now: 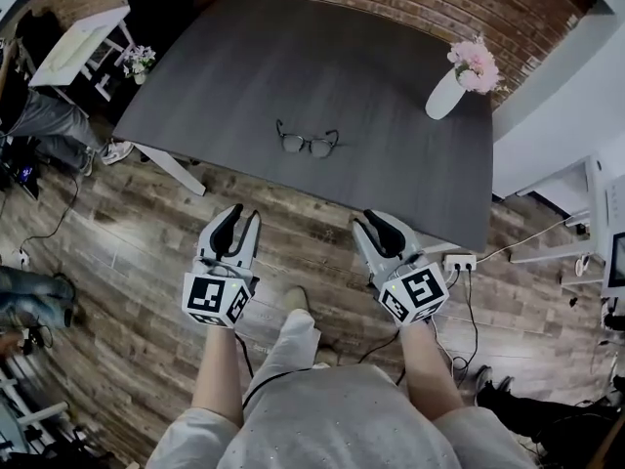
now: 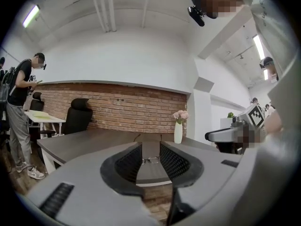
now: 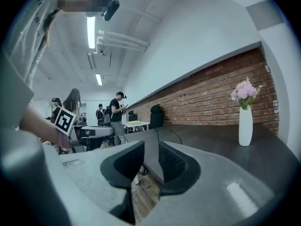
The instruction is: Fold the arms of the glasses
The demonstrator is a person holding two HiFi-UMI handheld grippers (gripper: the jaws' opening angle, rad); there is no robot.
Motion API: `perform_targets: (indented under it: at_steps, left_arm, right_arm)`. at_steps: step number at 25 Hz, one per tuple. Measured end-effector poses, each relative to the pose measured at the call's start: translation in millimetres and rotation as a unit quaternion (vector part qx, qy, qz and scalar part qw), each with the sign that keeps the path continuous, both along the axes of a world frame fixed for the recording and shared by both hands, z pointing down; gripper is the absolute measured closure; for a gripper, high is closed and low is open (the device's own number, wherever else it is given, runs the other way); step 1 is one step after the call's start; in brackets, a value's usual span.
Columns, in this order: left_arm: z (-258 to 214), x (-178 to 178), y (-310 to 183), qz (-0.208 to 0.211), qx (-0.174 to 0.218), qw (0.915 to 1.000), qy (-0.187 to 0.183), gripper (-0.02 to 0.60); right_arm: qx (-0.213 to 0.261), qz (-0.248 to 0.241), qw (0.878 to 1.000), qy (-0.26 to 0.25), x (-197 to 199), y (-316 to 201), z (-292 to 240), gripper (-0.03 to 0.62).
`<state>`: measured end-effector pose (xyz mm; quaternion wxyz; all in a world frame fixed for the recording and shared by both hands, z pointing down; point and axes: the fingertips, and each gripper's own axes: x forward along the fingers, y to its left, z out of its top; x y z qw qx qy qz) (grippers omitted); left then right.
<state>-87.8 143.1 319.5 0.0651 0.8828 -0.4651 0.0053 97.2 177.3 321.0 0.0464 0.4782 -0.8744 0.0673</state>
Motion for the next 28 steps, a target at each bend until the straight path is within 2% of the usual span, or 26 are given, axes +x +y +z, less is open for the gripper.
perform_targets:
  at_steps: [13, 21, 28]
  left_arm:
    - [26, 3, -103, 0.056, -0.014, 0.9982, -0.016, 0.465]
    - [38, 23, -133, 0.093, -0.019, 0.9953, -0.02, 0.466]
    - [54, 41, -153, 0.116, -0.028, 0.9918, -0.046, 0.466]
  right_arm:
    - [-0.025, 0.049, 0.998, 0.004, 1, -92, 25, 0.496]
    - [-0.039, 0.061, 0.997, 0.004, 9, -118, 36, 0.487]
    - [-0.056, 0.057, 0.997, 0.011, 12, -142, 51, 0.477]
